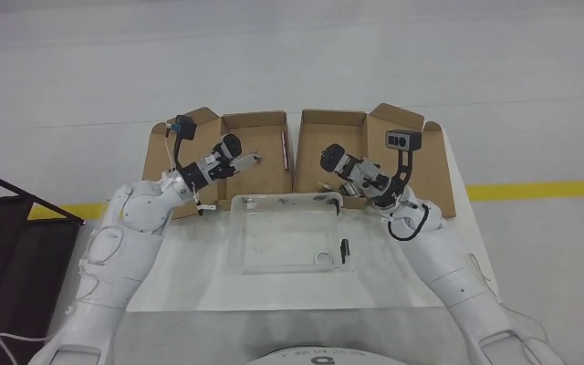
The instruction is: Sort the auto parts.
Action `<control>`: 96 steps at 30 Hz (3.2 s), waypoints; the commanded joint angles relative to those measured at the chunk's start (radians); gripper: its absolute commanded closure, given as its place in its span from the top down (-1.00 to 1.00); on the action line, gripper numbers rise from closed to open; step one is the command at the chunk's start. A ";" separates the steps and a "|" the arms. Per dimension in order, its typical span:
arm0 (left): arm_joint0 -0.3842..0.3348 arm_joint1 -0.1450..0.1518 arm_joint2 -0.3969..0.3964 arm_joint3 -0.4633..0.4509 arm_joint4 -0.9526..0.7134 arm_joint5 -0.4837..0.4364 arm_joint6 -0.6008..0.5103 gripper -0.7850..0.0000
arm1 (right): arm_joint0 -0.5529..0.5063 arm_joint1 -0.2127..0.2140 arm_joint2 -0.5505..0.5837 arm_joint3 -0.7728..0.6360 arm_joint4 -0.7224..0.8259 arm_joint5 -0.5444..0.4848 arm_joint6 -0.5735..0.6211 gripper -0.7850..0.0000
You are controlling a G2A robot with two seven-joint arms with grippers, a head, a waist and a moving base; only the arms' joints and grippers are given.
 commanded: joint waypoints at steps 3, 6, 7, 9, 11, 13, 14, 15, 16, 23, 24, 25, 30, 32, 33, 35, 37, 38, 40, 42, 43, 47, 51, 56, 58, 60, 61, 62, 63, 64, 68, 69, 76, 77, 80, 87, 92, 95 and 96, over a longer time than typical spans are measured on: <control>-0.004 0.000 0.003 0.020 -0.004 0.010 -0.002 1.00 | 0.004 0.002 -0.003 -0.014 -0.099 0.078 -0.025 1.00; -0.004 0.000 0.003 0.020 -0.004 0.010 -0.002 1.00 | 0.007 0.010 0.016 -0.041 -0.312 0.174 -0.085 1.00; -0.004 0.000 0.003 0.020 -0.004 0.010 -0.002 1.00 | 0.000 0.013 0.022 -0.065 -0.361 0.207 -0.097 1.00; -0.004 0.000 0.003 0.020 -0.004 0.010 -0.002 1.00 | -0.023 0.022 0.049 -0.117 -0.472 0.257 -0.129 1.00; -0.004 0.000 0.003 0.020 -0.004 0.010 -0.002 1.00 | -0.057 0.028 0.076 -0.184 -0.529 0.281 -0.167 1.00; -0.004 0.000 0.003 0.020 -0.004 0.010 -0.002 1.00 | -0.061 0.029 0.083 -0.197 -0.531 0.281 -0.178 1.00; -0.004 0.000 0.003 0.020 -0.004 0.010 -0.002 1.00 | -0.061 0.029 0.083 -0.197 -0.531 0.281 -0.178 1.00; -0.004 0.000 0.003 0.020 -0.004 0.010 -0.002 1.00 | -0.061 0.029 0.083 -0.197 -0.531 0.281 -0.178 1.00; -0.004 0.000 0.003 0.020 -0.004 0.010 -0.002 1.00 | -0.061 0.029 0.083 -0.197 -0.531 0.281 -0.178 1.00; -0.004 0.000 0.003 0.020 -0.004 0.010 -0.002 1.00 | -0.049 0.035 0.054 -0.216 -0.731 0.485 -0.138 1.00; -0.004 0.000 0.003 0.020 -0.004 0.010 -0.002 1.00 | -0.044 0.037 0.056 -0.215 -0.750 0.519 -0.120 1.00; -0.004 0.000 0.003 0.020 -0.004 0.010 -0.002 1.00 | -0.044 0.040 0.052 -0.213 -0.768 0.554 -0.095 1.00; -0.004 0.000 0.003 0.020 -0.004 0.010 -0.002 1.00 | -0.032 0.047 -0.002 -0.231 -0.910 0.691 0.018 1.00; -0.004 0.000 0.003 0.020 -0.004 0.010 -0.002 1.00 | -0.027 0.048 -0.032 -0.243 -0.970 0.729 0.050 1.00; -0.004 0.000 0.003 0.020 -0.004 0.010 -0.002 1.00 | -0.027 0.049 -0.045 -0.249 -0.993 0.741 0.063 1.00; -0.004 0.000 0.003 0.020 -0.004 0.010 -0.002 1.00 | -0.027 0.050 -0.059 -0.260 -1.022 0.757 0.072 1.00; -0.004 0.000 0.003 0.020 -0.004 0.010 -0.002 1.00 | -0.030 0.052 -0.067 -0.272 -1.050 0.768 0.073 1.00; -0.004 0.000 0.003 0.020 -0.004 0.010 -0.002 1.00 | -0.032 0.053 -0.071 -0.279 -1.064 0.773 0.073 1.00; -0.004 0.000 0.003 0.020 -0.004 0.010 -0.002 1.00 | -0.037 0.055 -0.073 -0.297 -1.085 0.775 0.062 1.00; -0.004 0.000 0.003 0.020 -0.004 0.010 -0.002 1.00 | -0.044 0.056 -0.071 -0.310 -1.085 0.770 0.045 1.00; -0.004 0.000 0.003 0.020 -0.004 0.010 -0.002 1.00 | -0.044 0.056 -0.071 -0.310 -1.085 0.770 0.045 1.00; -0.004 0.000 0.003 0.020 -0.004 0.010 -0.002 1.00 | -0.044 0.056 -0.071 -0.310 -1.085 0.770 0.045 1.00; -0.004 0.000 0.003 0.020 -0.004 0.010 -0.002 1.00 | -0.045 0.056 -0.071 -0.311 -1.088 0.770 0.038 1.00; -0.004 0.000 0.003 0.020 -0.004 0.010 -0.002 1.00 | -0.043 0.061 -0.105 -0.347 -1.216 0.814 0.076 1.00; -0.004 0.000 0.003 0.020 -0.004 0.010 -0.002 1.00 | -0.043 0.064 -0.125 -0.370 -1.274 0.839 0.109 1.00; -0.004 0.000 0.003 0.020 -0.004 0.010 -0.002 1.00 | -0.045 0.067 -0.139 -0.397 -1.331 0.865 0.138 1.00; -0.004 0.000 0.003 0.020 -0.004 0.010 -0.002 1.00 | -0.047 0.068 -0.144 -0.411 -1.353 0.880 0.152 1.00; -0.004 0.000 0.003 0.020 -0.004 0.010 -0.002 1.00 | -0.050 0.070 -0.149 -0.424 -1.371 0.893 0.167 1.00; -0.004 0.000 0.003 0.020 -0.004 0.010 -0.002 1.00 | -0.051 0.071 -0.154 -0.435 -1.388 0.906 0.184 1.00; -0.004 0.000 0.003 0.020 -0.004 0.010 -0.002 1.00 | -0.051 0.072 -0.158 -0.448 -1.406 0.919 0.195 1.00; -0.004 0.000 0.003 0.020 -0.004 0.010 -0.002 1.00 | -0.052 0.075 -0.177 -0.483 -1.458 0.948 0.239 0.55; -0.004 0.000 0.003 0.020 -0.004 0.010 -0.002 1.00 | -0.053 0.076 -0.179 -0.490 -1.472 0.952 0.246 0.36; -0.004 0.000 0.003 0.020 -0.004 0.010 -0.002 1.00 | -0.055 0.083 -0.191 -0.520 -1.534 0.952 0.300 -0.19; -0.004 0.000 0.003 0.020 -0.004 0.010 -0.002 1.00 | -0.054 0.083 -0.194 -0.519 -1.539 0.950 0.313 -0.19; -0.004 0.000 0.003 0.020 -0.004 0.010 -0.002 1.00 | -0.045 0.084 -0.205 -0.511 -1.547 0.938 0.343 -0.24; -0.004 0.000 0.003 0.020 -0.004 0.010 -0.002 1.00 | -0.016 0.082 -0.238 -0.479 -1.548 0.904 0.386 -0.36; -0.004 0.000 0.003 0.020 -0.004 0.010 -0.002 1.00 | 0.004 0.080 -0.256 -0.456 -1.531 0.868 0.407 -0.49; -0.004 0.000 0.003 0.020 -0.004 0.010 -0.002 1.00 | 0.015 0.080 -0.266 -0.445 -1.530 0.860 0.417 -0.50; -0.004 0.000 0.003 0.020 -0.004 0.010 -0.002 1.00 | 0.018 0.080 -0.270 -0.440 -1.530 0.854 0.423 -0.50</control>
